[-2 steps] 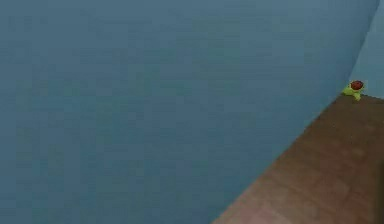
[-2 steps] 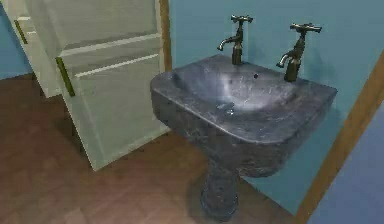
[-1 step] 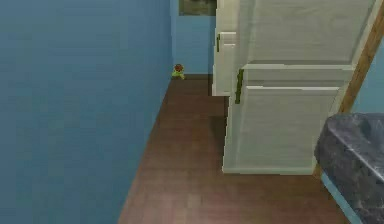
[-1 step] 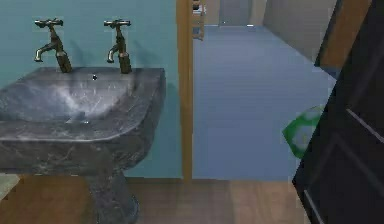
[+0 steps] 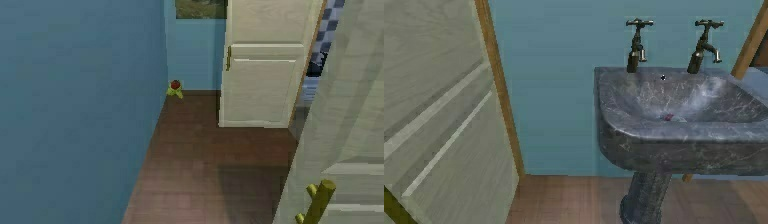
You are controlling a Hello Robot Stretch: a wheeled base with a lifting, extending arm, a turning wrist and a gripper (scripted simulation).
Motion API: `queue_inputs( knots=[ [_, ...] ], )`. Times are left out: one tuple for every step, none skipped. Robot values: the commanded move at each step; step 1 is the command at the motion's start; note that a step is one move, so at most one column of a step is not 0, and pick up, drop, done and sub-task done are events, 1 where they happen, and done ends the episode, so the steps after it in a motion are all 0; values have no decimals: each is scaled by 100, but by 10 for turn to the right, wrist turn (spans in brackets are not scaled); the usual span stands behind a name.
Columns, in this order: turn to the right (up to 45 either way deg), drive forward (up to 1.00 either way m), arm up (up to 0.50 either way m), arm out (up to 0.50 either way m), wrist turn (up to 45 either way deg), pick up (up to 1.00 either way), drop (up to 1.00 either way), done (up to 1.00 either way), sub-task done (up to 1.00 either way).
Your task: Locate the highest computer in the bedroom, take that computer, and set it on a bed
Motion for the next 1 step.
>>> queue_inputs(
  knots=[
    [30, 0, 0, 0, 0, 0, 0, 0, 0]
  ],
)
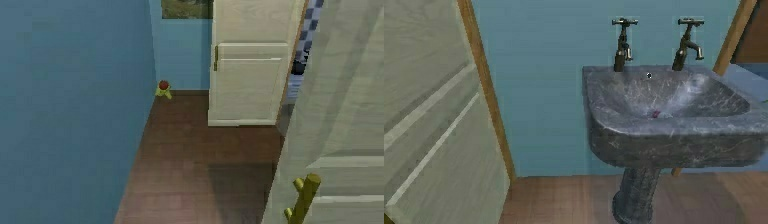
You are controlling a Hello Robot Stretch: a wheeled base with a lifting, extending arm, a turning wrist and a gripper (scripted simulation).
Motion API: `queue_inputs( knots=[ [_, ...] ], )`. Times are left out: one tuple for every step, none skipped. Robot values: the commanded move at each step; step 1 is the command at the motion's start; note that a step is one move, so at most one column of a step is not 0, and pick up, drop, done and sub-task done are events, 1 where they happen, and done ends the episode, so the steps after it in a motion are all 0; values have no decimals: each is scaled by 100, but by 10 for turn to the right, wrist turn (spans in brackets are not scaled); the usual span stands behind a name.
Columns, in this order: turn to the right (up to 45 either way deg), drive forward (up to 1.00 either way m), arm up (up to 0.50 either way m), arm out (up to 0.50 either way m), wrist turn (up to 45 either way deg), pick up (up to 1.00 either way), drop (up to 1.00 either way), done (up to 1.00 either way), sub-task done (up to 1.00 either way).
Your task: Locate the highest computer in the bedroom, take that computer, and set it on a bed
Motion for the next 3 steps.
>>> queue_inputs(
  knots=[
    [0, 25, 0, 0, 0, 0, 0, 0, 0],
    [0, 25, 0, 0, 0, 0, 0, 0, 0],
    [270, 0, 0, 0, 0, 0, 0, 0, 0]
  ],
)
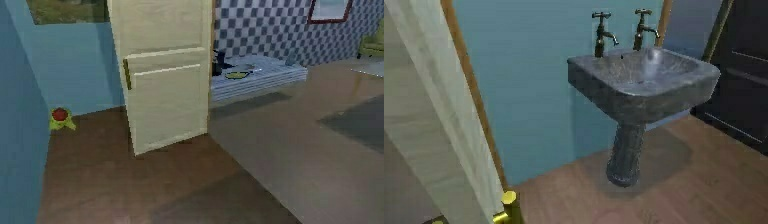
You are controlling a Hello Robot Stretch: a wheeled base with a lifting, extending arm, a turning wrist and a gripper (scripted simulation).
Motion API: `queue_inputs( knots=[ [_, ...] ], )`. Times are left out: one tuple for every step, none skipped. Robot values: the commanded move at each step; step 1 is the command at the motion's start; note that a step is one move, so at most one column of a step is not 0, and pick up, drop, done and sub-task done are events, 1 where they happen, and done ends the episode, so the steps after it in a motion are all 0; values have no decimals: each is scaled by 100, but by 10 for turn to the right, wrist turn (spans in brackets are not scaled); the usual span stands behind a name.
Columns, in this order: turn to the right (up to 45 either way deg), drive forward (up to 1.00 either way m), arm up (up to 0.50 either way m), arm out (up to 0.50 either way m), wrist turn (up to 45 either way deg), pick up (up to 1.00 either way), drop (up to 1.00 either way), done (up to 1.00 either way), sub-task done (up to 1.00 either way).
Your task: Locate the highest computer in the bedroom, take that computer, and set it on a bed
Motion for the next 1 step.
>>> queue_inputs(
  knots=[
    [0, 55, 0, 0, 0, 0, 0, 0, 0]
  ],
)
